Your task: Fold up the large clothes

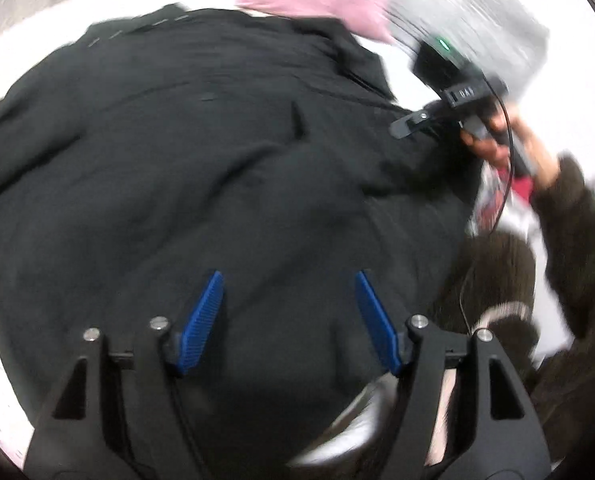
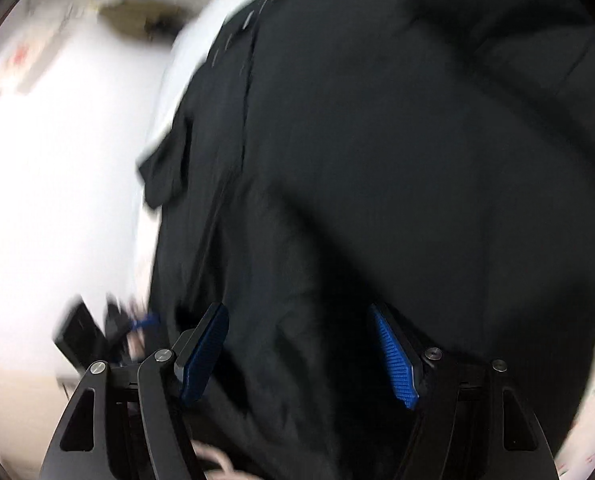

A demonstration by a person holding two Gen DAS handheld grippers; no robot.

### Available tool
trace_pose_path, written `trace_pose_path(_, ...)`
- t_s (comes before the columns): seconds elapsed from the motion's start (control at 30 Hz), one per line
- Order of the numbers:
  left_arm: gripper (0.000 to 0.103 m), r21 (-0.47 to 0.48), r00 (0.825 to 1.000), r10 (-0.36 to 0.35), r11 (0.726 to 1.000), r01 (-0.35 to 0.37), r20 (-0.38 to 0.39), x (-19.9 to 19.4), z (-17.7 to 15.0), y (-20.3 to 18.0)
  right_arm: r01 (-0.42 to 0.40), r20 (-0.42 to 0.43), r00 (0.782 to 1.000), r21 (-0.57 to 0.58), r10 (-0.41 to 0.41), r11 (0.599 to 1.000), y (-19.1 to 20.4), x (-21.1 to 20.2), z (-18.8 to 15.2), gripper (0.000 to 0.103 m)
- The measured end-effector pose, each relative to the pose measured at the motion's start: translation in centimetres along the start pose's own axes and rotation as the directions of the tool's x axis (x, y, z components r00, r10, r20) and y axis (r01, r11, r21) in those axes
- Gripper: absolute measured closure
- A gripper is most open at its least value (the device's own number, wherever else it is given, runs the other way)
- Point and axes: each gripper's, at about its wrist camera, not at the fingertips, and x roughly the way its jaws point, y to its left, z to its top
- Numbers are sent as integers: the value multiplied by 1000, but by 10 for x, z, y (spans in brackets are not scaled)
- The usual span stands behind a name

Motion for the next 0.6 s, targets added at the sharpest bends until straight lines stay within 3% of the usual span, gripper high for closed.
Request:
trace_pose_path(0.07, 28, 88, 1000, -4, 996, 6, -21, 3, -6, -21, 12, -57, 998, -79, -16, 997, 18, 11, -22, 31)
trace_pose_path(0.2, 27, 239, 994, -9, 970, 35, -109, 30, -23, -53, 39, -124, 991, -162, -59, 986, 39, 21, -68, 31)
trace_pose_path(0.3, 27, 278, 983, 67, 960, -18, -169, 59, -28, -57, 66, -89, 993, -191, -84, 979, 48, 9, -85, 31)
trace_pose_path(0.37, 28, 249, 982, 71, 968, -26, -177, 71, -29, -50, 64, -38, 997, -207, -74, 976, 52, -7, -93, 31)
trace_pose_path(0.4, 35, 238, 984, 74, 971, -34, -161, 72, -29, -48, 59, 1, 998, -218, -60, 974, 54, -17, -94, 31)
trace_pose_path(0.43, 51, 230, 987, 87, 972, -54, -137, 70, -27, -46, 51, 27, 999, -222, -46, 974, 55, -24, -94, 31)
trace_pose_path(0.47, 60, 221, 988, 86, 974, -56, -128, 69, -27, -44, 33, 69, 997, -217, -19, 976, 55, -34, -92, 31)
trace_pose_path(0.53, 94, 154, 991, 74, 987, -56, -114, 66, -22, -32, 7, 131, 991, -203, 20, 979, 50, -46, -87, 31)
trace_pose_path(0.6, 95, 48, 995, 43, 998, -39, -85, 54, -20, -18, -27, 227, 972, -167, 65, 986, 43, -53, -73, 31)
